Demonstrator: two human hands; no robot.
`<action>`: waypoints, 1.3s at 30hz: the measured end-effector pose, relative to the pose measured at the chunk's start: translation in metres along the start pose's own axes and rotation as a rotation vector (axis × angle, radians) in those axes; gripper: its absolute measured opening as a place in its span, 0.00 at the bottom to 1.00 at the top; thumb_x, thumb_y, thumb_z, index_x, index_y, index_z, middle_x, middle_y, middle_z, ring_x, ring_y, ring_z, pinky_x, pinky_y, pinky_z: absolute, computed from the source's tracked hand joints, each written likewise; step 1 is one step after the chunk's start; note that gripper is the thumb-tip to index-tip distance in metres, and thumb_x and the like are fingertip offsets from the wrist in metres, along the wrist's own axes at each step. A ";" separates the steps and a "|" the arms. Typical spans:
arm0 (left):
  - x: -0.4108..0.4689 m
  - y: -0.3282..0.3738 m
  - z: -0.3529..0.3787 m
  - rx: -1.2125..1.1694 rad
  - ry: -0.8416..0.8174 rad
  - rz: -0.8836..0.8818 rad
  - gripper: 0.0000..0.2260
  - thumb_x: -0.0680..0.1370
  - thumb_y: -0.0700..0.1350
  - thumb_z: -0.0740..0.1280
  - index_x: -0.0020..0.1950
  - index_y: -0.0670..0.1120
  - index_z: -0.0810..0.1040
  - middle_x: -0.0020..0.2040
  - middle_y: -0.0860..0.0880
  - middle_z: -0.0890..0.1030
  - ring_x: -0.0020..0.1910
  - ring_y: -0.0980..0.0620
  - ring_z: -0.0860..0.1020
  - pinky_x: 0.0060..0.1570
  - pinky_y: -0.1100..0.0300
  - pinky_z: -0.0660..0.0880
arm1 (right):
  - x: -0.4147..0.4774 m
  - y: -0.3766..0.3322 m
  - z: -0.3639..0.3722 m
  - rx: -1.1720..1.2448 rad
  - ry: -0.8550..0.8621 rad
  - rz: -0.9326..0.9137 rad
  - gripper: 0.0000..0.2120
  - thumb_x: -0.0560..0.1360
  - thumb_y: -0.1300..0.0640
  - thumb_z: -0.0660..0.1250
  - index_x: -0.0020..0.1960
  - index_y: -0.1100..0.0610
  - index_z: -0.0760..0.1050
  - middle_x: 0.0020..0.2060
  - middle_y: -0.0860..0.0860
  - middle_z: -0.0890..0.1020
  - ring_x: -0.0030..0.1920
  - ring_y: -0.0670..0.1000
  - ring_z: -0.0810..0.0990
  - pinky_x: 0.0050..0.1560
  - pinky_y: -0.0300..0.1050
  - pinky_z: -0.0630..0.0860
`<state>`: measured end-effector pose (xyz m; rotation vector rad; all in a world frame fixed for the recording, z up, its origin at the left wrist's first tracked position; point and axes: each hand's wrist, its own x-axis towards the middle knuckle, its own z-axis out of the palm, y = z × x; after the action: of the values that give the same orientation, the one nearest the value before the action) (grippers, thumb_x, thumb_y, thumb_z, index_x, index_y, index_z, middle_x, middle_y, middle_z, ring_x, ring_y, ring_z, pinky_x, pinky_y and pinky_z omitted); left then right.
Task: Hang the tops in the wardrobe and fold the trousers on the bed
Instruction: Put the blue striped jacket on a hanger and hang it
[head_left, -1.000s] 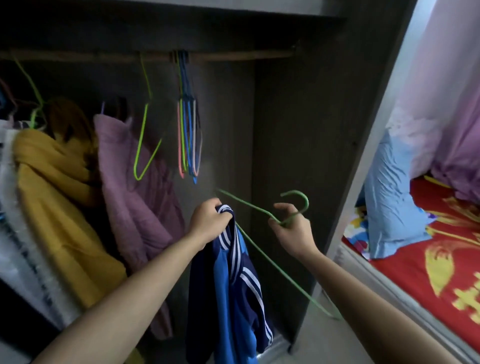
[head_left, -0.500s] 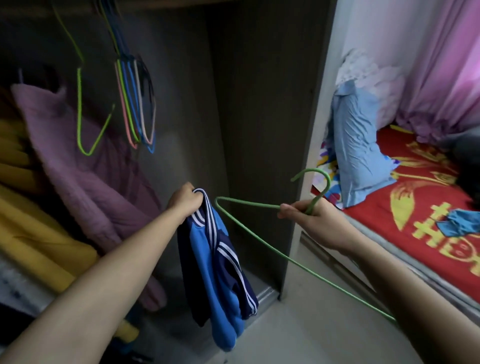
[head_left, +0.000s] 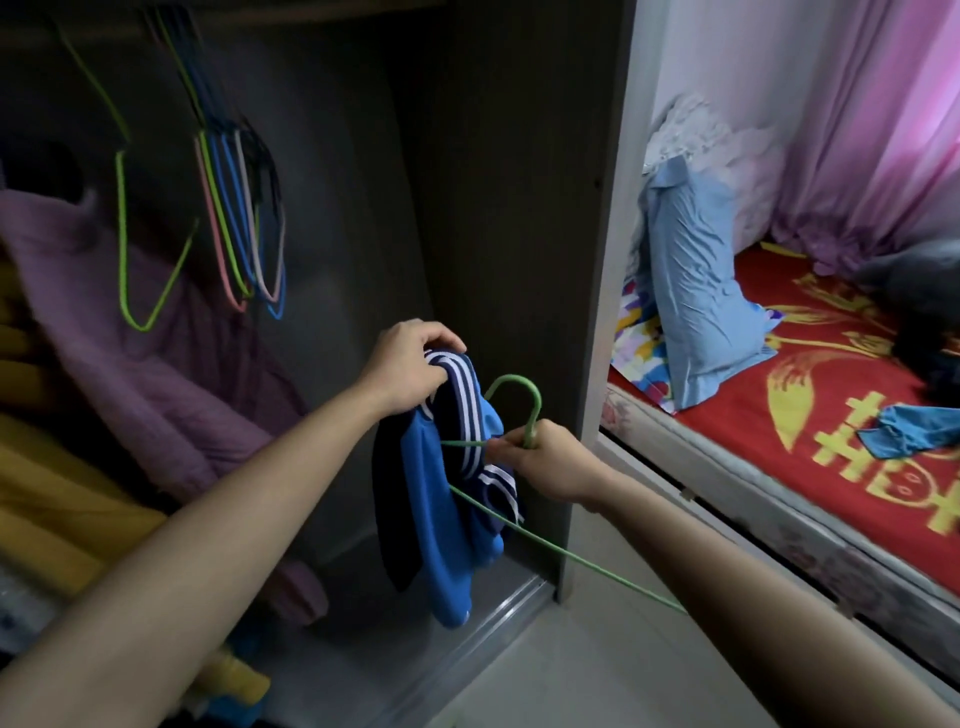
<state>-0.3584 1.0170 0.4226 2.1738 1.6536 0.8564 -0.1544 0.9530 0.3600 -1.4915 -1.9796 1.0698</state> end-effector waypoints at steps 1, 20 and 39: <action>0.002 0.002 -0.005 -0.003 0.028 0.011 0.19 0.66 0.32 0.68 0.44 0.56 0.82 0.45 0.53 0.79 0.45 0.54 0.78 0.49 0.61 0.75 | 0.002 -0.001 -0.003 0.090 0.039 0.016 0.14 0.80 0.45 0.64 0.46 0.50 0.86 0.30 0.47 0.77 0.30 0.49 0.74 0.34 0.45 0.70; -0.004 -0.026 -0.028 0.576 0.119 -0.130 0.04 0.76 0.37 0.64 0.47 0.42 0.78 0.46 0.38 0.79 0.47 0.34 0.78 0.41 0.49 0.70 | -0.010 -0.006 -0.024 0.460 0.490 -0.211 0.17 0.82 0.45 0.60 0.51 0.52 0.84 0.25 0.50 0.72 0.29 0.50 0.71 0.32 0.45 0.65; 0.003 -0.020 -0.061 0.279 0.239 0.076 0.08 0.73 0.39 0.72 0.49 0.47 0.86 0.44 0.47 0.85 0.45 0.45 0.81 0.47 0.50 0.78 | -0.018 -0.036 -0.054 0.447 0.176 -0.234 0.16 0.83 0.49 0.59 0.52 0.57 0.82 0.26 0.55 0.68 0.25 0.51 0.65 0.26 0.43 0.61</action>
<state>-0.4106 1.0178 0.4599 2.4108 1.9151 0.9919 -0.1310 0.9487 0.4231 -1.0511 -1.6113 1.1407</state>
